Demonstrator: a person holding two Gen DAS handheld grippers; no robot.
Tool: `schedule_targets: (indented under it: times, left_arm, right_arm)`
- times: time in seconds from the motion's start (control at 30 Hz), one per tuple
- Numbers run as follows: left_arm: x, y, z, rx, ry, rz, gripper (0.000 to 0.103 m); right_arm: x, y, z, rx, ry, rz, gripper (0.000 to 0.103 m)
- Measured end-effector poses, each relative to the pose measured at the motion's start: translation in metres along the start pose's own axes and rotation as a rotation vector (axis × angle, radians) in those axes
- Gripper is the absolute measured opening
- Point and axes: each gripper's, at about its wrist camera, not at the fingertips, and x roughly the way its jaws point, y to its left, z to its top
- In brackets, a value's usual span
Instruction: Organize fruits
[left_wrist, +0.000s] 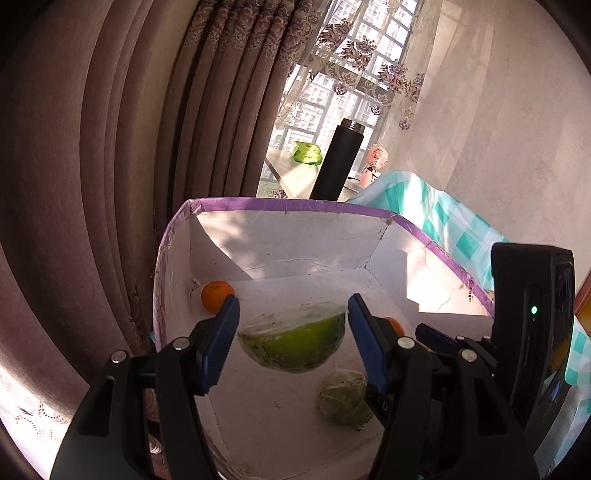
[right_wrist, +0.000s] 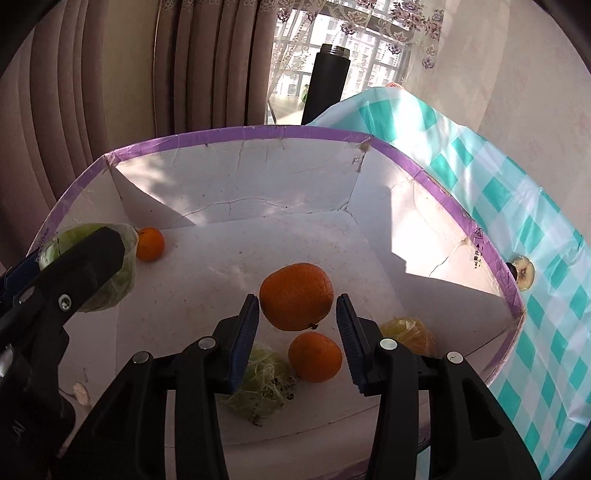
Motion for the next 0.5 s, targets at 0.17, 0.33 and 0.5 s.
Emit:
schedule_targets:
  times: [0.17, 0.33, 0.5]
  left_arm:
    - [-0.005, -0.002, -0.001, 0.001, -0.021, -0.013, 0.076]
    - [-0.013, 0.003, -0.004, -0.031, -0.069, -0.025, 0.094]
    - [-0.016, -0.003, -0.008, -0.008, -0.098, -0.013, 0.101]
  right_arm:
    - [-0.004, -0.005, 0.001, 0.036, -0.024, 0.019, 0.061]
    - [-0.01, -0.014, 0.002, 0.072, -0.062, 0.022, 0.068]
    - [-0.021, -0.025, -0.004, 0.11, -0.149, 0.008, 0.077]
